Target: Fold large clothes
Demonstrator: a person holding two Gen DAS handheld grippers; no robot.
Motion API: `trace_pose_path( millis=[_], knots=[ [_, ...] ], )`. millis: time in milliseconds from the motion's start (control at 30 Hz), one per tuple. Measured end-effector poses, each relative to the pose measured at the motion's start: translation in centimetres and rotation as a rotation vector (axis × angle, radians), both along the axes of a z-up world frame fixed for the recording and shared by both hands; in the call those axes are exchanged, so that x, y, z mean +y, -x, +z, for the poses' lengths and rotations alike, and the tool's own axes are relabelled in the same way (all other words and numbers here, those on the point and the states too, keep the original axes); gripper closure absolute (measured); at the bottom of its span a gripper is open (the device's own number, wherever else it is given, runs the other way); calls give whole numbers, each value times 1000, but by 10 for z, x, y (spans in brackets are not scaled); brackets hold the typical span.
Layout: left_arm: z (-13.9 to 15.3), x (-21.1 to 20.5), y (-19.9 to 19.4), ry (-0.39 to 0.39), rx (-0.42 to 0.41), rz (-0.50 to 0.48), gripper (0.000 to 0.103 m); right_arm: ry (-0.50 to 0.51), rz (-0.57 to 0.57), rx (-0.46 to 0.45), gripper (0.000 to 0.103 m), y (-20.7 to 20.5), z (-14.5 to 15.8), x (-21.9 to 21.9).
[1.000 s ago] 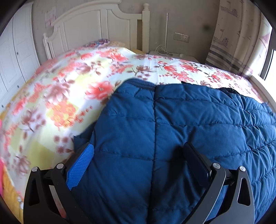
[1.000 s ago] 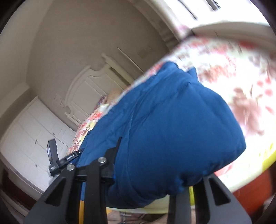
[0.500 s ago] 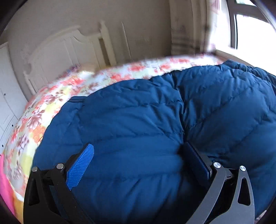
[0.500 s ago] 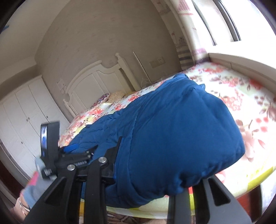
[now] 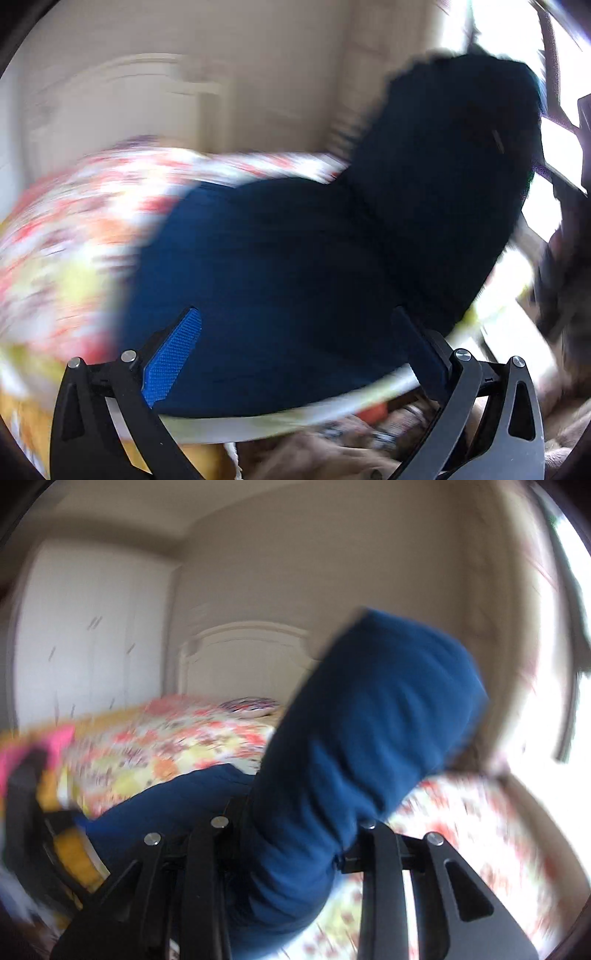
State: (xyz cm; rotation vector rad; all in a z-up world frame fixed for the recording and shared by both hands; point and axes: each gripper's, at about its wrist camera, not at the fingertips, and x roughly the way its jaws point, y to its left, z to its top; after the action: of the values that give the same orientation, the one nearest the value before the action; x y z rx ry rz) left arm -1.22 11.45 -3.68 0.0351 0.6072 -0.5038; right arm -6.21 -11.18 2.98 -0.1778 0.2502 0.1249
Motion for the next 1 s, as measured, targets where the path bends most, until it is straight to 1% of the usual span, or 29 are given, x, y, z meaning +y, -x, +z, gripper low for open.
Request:
trace_pose_path(
  millis=[33,67,100,133,167,200,267,300,333,367,433,500,533,600,633,667,700,733,767,833,867,900,933,967,1000],
  knots=[
    [9,31,-4,41,-18,84,4,71,33,4,73,-7,0,25],
    [14,52,-7,65,-30,144,4,123,55,8,73,-16,1,44],
    [21,84,-11,95,-38,241,4,222,99,22,73,-28,-6,77],
    [26,110,-13,124,-40,312,4,290,126,34,73,-34,-13,99],
    [30,130,-14,154,-42,352,5,391,164,54,73,-42,-27,129],
    [33,141,-13,170,-45,378,5,506,197,87,73,-48,-46,159],
    [42,161,-12,184,-59,429,5,686,236,160,70,-55,-87,200],
    [44,164,-13,184,-65,428,5,764,229,152,70,-55,-105,214],
    [48,165,-14,178,-73,420,5,851,197,117,69,-52,-120,225],
    [52,162,-14,168,-79,406,5,875,187,114,69,-52,-125,228],
    [65,146,-31,147,-85,336,4,844,196,118,69,-51,-122,222],
    [85,117,-48,129,-93,226,4,853,194,100,69,-46,-124,219],
    [98,99,-60,108,-98,170,4,874,192,78,69,-42,-128,221],
    [121,52,-82,26,-105,63,4,918,177,35,69,-33,-136,223],
    [127,31,-92,-15,-103,15,4,923,175,25,69,-31,-136,225],
    [131,0,-110,-75,-89,-48,4,920,175,21,69,-31,-135,224],
    [128,-18,-123,-116,-76,-79,4,915,178,17,69,-32,-132,221],
    [121,-42,-140,-183,-54,-108,4,913,184,10,69,-29,-131,220],
    [111,-62,-158,-249,-24,-108,4,912,194,0,70,-27,-131,220],
    [86,-82,-191,-345,37,-82,4,890,229,-32,72,-14,-131,211],
    [74,-86,-203,-365,69,-72,4,879,243,-43,73,-11,-131,208],
    [54,-87,-219,-372,137,-61,4,870,254,-57,73,-9,-132,205],
    [39,-85,-228,-361,181,-63,4,866,259,-65,73,-7,-133,202],
    [20,-78,-237,-305,220,-82,4,869,264,-66,70,-7,-135,200],
    [12,-68,-242,-251,221,-93,4,885,271,-65,69,-8,-137,200]
  ],
)
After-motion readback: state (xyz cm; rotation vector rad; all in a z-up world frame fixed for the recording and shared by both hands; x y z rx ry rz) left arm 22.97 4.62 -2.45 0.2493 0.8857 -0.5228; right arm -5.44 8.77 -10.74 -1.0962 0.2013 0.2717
